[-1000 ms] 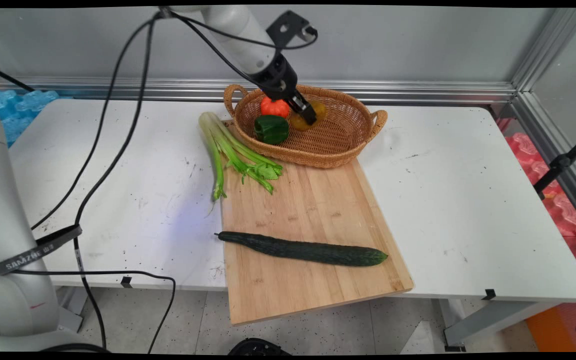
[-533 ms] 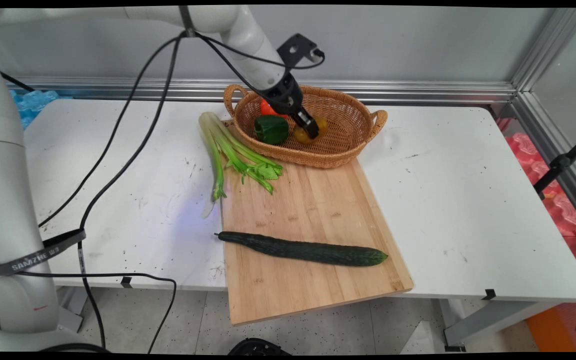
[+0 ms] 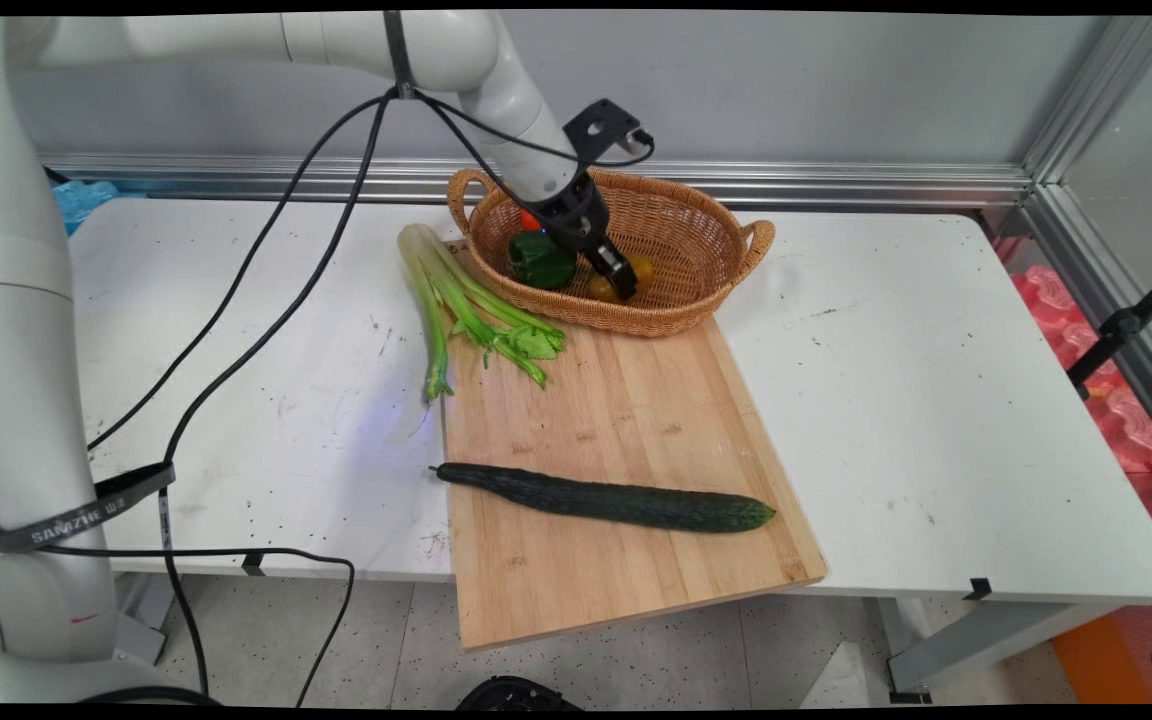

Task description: Place the picked object in the vegetable basket

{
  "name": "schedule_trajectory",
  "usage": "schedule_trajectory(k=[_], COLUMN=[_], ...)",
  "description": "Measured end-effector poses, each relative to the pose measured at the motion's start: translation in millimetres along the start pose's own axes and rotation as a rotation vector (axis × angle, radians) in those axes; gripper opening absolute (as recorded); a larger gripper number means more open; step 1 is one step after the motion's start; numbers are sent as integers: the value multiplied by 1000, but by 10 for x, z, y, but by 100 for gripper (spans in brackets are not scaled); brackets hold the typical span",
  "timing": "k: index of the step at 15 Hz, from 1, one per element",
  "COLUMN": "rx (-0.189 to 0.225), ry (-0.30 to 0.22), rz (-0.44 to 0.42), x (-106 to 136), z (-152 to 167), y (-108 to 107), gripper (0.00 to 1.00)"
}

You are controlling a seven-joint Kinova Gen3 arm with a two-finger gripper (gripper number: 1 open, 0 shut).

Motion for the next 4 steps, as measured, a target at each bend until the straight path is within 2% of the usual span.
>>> schedule_trajectory(k=[1,4], rx=[-1,0], ry=[-1,8], rz=[3,15], x=[-1,12], z=[18,28], y=[-9,-32], gripper=[100,100])
